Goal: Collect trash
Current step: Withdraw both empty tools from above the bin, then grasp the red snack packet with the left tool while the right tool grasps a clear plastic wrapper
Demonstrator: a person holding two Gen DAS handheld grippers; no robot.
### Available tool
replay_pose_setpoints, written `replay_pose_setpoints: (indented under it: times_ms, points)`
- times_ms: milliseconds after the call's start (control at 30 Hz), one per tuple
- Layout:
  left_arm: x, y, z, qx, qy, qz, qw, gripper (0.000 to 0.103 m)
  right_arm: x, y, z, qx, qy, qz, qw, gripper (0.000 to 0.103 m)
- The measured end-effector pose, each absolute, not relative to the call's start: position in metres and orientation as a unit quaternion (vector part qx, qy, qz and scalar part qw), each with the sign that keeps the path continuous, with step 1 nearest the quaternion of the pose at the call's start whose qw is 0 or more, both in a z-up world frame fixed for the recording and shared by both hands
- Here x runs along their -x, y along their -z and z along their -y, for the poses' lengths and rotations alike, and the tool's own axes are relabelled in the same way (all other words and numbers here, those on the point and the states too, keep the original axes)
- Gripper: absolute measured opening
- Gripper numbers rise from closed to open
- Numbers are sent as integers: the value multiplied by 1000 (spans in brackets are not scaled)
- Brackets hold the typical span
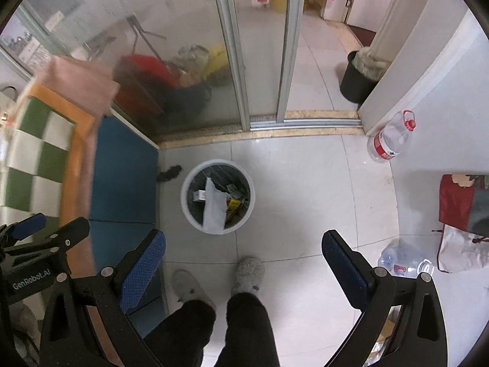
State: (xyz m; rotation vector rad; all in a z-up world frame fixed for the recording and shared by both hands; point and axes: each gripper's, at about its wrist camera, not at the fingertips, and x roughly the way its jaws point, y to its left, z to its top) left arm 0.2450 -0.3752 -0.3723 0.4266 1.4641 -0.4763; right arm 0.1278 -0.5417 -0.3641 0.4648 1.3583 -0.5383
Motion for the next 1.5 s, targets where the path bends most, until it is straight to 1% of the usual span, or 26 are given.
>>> replay_pose_setpoints:
  times_ms: [200,300,367,467,567,600,633,667,833,967,1033,1133,1300,1333,1400,1433,1500]
  points:
    - [-246,302,355,-154,209,-641,722,95,-127,293,531,-209,227,-600,738,103]
    - [-253,278,349,-166,193,-616,745,95,-135,269,526,-219,214,-592,745,103]
    - [-264,264,335,-151,183,-597,767,95,-147,262,520,-220,202,-592,748,103]
    - [-289,245,298,-119,151,-582,790,95,-178,251,497,-209,178,-596,755,103]
    - [-319,233,248,-83,124,-569,809,95,-221,240,457,-190,138,-603,763,103]
    - [-333,232,222,-77,104,-568,813,95,-237,240,443,-185,124,-608,762,103]
    - [-344,232,198,-70,88,-569,814,97,-251,239,428,-186,111,-613,760,103]
    - [-351,233,182,-63,76,-570,815,103,-268,239,412,-189,92,-616,760,103]
    - [-387,260,36,-31,-50,-594,802,103,-357,253,321,-163,16,-627,761,103]
    - [-390,294,-68,-7,-139,-620,772,103,-434,281,255,-142,-15,-632,762,103]
    - [-383,310,-106,6,-166,-633,756,103,-473,298,228,-118,-22,-635,763,103]
    - [-380,333,-144,35,-178,-656,733,102,-524,325,194,-89,-19,-645,759,103]
    - [-383,371,-168,89,-148,-680,712,101,-580,367,160,-50,-9,-656,753,103]
    - [-385,376,-168,96,-139,-681,713,98,-586,375,156,-47,-8,-658,751,103]
    - [-390,386,-168,110,-122,-684,711,82,-598,389,148,-39,-4,-665,746,103]
    - [-392,390,-168,114,-117,-686,709,70,-602,393,145,-36,-2,-666,745,103]
    - [-395,388,-164,97,-118,-674,722,56,-606,401,140,-32,2,-663,748,102]
